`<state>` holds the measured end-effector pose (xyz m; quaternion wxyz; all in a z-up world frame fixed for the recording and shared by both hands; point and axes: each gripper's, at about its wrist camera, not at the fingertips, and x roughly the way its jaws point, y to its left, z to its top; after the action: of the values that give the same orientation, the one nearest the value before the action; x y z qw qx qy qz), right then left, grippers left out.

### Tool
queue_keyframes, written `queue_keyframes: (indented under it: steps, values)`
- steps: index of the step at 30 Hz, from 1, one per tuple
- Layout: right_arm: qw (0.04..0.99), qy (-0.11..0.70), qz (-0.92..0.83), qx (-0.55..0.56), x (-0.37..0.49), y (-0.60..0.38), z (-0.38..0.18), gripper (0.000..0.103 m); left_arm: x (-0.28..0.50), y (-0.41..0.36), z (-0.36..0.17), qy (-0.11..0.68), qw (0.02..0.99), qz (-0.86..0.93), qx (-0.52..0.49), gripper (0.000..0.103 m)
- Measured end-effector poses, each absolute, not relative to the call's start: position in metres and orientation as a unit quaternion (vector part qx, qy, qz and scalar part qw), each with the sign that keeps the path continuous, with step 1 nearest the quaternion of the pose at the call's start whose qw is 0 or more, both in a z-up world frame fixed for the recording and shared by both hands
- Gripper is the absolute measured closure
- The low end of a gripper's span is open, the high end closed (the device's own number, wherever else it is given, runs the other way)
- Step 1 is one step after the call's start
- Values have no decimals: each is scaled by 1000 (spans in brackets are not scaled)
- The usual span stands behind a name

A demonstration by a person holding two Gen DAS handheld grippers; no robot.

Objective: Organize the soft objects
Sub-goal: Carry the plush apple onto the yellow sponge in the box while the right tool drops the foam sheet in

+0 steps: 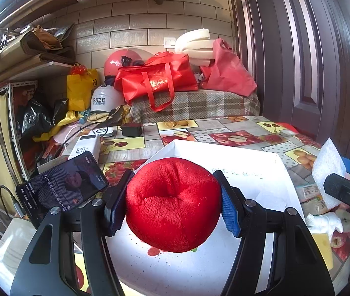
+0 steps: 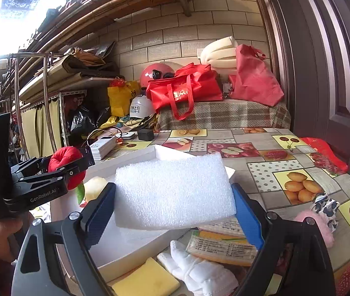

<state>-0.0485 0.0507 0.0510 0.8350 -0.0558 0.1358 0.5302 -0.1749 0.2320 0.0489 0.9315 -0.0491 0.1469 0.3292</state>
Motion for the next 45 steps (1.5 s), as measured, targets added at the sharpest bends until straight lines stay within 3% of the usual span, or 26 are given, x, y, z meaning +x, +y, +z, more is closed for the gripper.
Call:
queue_keyframes:
  steps: [21, 24, 25, 28, 45]
  values:
    - [836, 212, 497, -97, -45, 127, 39, 12, -151, 261, 42, 207, 916, 336, -79, 36]
    - [838, 216, 490, -104, -45, 130, 38, 6, -153, 259, 43, 202, 911, 351, -76, 30]
    - [840, 216, 488, -102, -45, 129, 38, 0, -154, 260, 43, 199, 910, 356, -79, 22]
    - [842, 214, 487, -92, -43, 126, 39, 0, -157, 264, 43, 198, 902, 375, -85, 0]
    - [853, 162, 489, -81, -57, 116, 47, 0, -178, 254, 47, 139, 903, 400, -67, 0]
